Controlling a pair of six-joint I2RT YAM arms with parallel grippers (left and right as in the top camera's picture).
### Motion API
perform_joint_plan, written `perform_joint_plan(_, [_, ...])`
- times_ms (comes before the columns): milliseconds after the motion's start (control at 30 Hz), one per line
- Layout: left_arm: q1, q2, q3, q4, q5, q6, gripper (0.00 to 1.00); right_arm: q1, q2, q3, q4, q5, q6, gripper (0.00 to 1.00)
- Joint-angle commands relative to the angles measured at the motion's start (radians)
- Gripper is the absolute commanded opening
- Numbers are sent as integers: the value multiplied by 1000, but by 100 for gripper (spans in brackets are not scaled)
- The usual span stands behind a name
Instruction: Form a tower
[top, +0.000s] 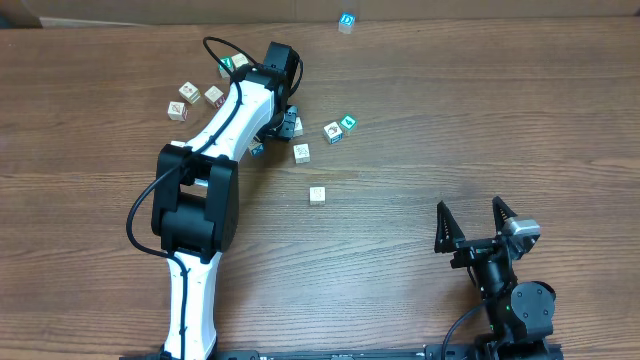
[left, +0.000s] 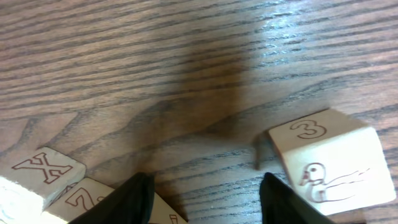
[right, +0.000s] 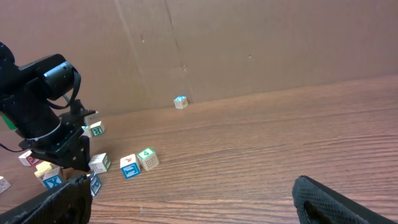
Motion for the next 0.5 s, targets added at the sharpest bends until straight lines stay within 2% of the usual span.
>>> perform_joint_plan(0, [-9,10,3,-2,24,20,54,-3,-12,-10,5,0,5,100])
perform_joint_plan(167, [-5,10,3,-15,24,-45,53,-3,-12,-10,5,0,5,100])
perform_joint_plan(300, [-5,10,4,-18,61,-77,29,-3,-12,-10,5,0,5,100])
perform_joint_plan(400, [-10,10,4,-17,69,-56,19,-3,-12,-10,5,0,5,100])
perform_joint_plan(467, [-12,10,4,-15,69,-47,17,-3,-12,-10,5,0,5,100])
